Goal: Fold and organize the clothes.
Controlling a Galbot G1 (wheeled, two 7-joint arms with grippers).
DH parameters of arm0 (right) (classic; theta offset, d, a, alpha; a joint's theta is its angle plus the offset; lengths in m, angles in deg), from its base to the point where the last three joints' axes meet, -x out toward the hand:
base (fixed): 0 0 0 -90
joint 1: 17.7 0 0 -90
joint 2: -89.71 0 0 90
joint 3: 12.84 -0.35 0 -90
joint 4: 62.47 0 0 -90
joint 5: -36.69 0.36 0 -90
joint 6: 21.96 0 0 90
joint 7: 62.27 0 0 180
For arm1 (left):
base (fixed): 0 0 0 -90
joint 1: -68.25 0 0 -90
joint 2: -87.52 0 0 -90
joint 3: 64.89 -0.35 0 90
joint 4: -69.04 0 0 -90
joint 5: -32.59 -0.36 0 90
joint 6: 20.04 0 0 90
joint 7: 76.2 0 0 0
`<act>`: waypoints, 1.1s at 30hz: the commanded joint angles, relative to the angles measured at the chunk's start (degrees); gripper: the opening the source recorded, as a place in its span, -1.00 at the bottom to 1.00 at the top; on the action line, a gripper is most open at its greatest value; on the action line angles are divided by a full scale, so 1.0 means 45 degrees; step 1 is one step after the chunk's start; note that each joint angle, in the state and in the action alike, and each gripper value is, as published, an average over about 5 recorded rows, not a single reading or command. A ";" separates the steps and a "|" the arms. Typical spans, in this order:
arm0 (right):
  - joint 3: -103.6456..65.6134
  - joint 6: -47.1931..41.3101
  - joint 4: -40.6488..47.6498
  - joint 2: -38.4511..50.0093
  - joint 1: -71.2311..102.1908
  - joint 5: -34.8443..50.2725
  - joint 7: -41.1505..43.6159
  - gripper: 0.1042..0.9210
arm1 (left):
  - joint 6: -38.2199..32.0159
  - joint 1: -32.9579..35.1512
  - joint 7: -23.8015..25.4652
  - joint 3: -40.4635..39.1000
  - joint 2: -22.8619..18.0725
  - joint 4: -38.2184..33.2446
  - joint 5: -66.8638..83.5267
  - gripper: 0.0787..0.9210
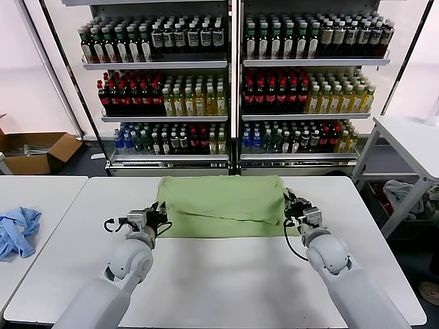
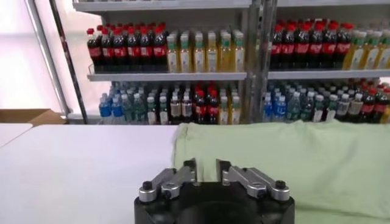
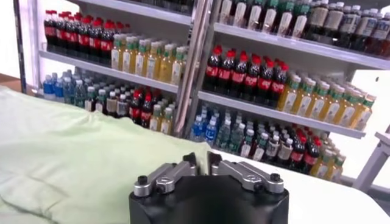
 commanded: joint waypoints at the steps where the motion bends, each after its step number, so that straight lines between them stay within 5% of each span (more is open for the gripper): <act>1: -0.0425 -0.0545 -0.0721 0.0014 0.0115 0.0283 -0.0154 -0.07 | 0.0001 0.0303 0.0112 0.0246 0.0229 -0.0545 -0.0143 -0.13; 14: -0.2530 -0.0093 -0.4233 0.0986 0.4802 0.2841 0.0007 0.73 | -0.0544 0.4485 0.1379 0.1743 0.1749 -0.3504 0.0268 0.71; 33: -0.2797 0.0353 -0.3286 0.0239 0.4776 0.3381 -0.0124 0.76 | -0.0766 0.3281 0.1672 0.1435 0.0902 -0.1380 0.0473 0.77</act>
